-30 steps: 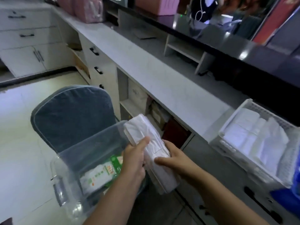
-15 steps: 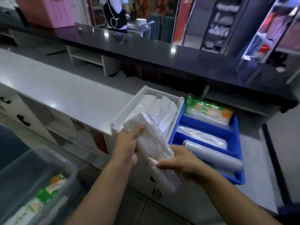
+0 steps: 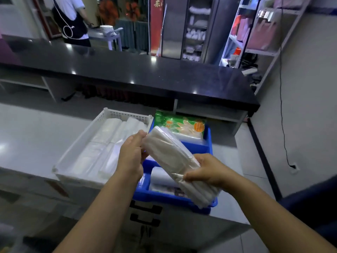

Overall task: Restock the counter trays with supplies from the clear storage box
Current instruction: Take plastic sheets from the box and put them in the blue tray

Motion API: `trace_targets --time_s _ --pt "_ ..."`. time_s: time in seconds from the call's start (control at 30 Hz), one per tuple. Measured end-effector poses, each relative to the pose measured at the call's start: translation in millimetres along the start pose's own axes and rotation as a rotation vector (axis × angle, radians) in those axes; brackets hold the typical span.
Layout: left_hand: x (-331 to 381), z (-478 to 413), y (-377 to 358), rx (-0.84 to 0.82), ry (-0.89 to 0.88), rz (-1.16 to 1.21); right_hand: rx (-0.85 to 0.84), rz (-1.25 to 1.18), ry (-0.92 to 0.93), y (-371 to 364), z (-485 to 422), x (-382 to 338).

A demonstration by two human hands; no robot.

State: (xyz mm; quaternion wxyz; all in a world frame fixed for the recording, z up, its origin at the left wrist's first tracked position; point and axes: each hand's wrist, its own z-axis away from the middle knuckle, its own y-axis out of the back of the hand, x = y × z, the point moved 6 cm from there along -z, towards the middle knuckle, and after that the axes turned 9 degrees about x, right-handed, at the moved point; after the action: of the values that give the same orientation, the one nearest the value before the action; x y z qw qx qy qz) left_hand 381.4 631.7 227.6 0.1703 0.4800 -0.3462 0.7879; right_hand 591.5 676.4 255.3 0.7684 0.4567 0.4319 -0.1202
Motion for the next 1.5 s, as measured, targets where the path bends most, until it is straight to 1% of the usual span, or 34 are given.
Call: trace_targets --time_s 0.07,0.13,0.2,0.27,0.33,0.43,0.5,0.6,0.7,0.8,0.97,1.07,1.17,1.27,1.4,1.5 --pt "-3 -16 -14 -0.048 -0.078 -0.141 0.067 0.041 -0.022 22 -7 11" --pt "-13 -31 -29 -0.107 -0.156 -0.37 0.14 0.089 -0.051 42 -15 22" --pt "-31 -46 -45 -0.243 -0.234 -0.666 0.197 0.152 -0.088 58 -25 33" --pt "-50 -60 -60 -0.409 -0.329 -1.034 0.234 0.239 -0.125 70 -36 40" --pt "-67 -74 -71 -0.536 -0.444 -1.353 0.269 0.313 -0.164 78 -48 45" --pt "-83 -90 -82 -0.645 -0.597 -1.66 0.316 0.36 -0.213 85 -67 50" --pt "-93 -95 -88 -0.692 -0.715 -1.785 0.343 0.347 -0.233 86 -75 54" --pt "-102 -101 -92 -0.72 -0.793 -1.864 0.391 0.314 -0.253 87 -83 62" --pt "-108 -107 -95 -0.725 -0.802 -1.893 0.418 0.279 -0.284 88 -87 72" --pt "-110 -110 -97 -0.72 -0.792 -1.867 0.42 0.26 -0.297 89 -91 77" --pt "-110 -110 -94 -0.717 -0.663 -1.771 0.417 0.241 -0.266 95 -105 75" --pt "-103 -103 -93 -0.727 -0.59 -1.698 0.369 0.236 -0.229 94 -118 68" --pt "-90 -91 -91 -0.73 -0.565 -1.59 0.313 0.324 -0.143 91 -135 52" --pt "-77 -75 -88 -0.683 -0.646 -1.525 0.236 0.467 -0.022 78 -150 37" --pt "-78 -54 -82 -0.651 -0.71 -1.656 0.149 0.743 0.128 48 -166 33" --pt "-78 -51 -77 -0.618 -0.726 -1.726 0.035 0.795 0.179 22 -172 43"
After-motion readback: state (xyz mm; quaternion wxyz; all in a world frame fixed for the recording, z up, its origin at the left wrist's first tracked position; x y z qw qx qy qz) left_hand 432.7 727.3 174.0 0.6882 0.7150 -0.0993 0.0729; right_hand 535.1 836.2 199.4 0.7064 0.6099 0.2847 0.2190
